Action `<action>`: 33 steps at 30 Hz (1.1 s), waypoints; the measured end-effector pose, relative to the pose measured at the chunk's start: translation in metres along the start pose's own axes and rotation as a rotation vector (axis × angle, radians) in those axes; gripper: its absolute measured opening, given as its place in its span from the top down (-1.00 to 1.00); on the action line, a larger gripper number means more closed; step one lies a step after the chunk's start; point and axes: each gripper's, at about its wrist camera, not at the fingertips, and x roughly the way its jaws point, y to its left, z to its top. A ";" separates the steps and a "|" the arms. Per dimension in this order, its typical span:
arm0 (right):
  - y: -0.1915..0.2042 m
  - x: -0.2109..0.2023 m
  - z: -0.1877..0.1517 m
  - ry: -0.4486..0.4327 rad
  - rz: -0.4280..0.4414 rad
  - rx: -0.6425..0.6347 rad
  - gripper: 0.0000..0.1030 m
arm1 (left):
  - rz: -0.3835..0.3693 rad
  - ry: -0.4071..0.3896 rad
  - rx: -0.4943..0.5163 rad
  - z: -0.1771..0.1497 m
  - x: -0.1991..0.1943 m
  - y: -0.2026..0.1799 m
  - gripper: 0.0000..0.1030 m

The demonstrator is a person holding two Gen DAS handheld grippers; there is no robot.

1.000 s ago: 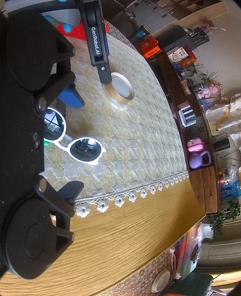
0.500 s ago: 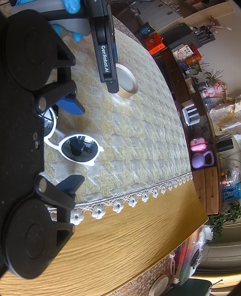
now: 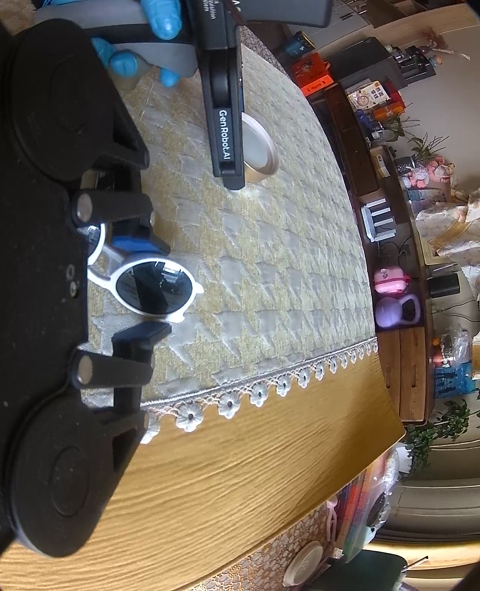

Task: Organize rigid objects
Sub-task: 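Close the right tool on the white sunglasses while the left tool grasps the round tan container, then carry the sunglasses and tan container with both tools over the red tin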

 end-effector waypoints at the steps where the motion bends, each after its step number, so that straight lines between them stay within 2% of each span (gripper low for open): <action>1: 0.000 0.000 0.000 -0.003 -0.002 -0.003 0.33 | 0.000 0.001 0.001 0.000 0.001 0.000 -0.61; 3: 0.001 0.000 -0.001 -0.008 -0.005 -0.011 0.46 | 0.001 -0.001 0.004 0.001 0.001 0.000 -0.60; 4: 0.001 -0.001 -0.001 -0.010 -0.004 -0.009 0.48 | 0.003 -0.002 0.005 0.001 0.001 0.000 -0.49; 6: 0.000 -0.003 -0.002 -0.014 0.005 -0.006 0.54 | 0.004 -0.003 0.017 0.002 0.000 -0.002 -0.48; 14: -0.006 -0.017 -0.010 -0.016 0.023 0.002 0.57 | 0.002 -0.005 0.026 0.000 -0.017 -0.005 -0.48; 23: -0.006 -0.050 -0.018 -0.041 0.070 0.007 0.58 | -0.051 -0.018 0.019 -0.008 -0.071 -0.002 -0.48; 33: 0.017 -0.093 -0.030 -0.055 0.140 -0.015 0.59 | -0.063 -0.005 0.002 -0.033 -0.141 0.018 -0.48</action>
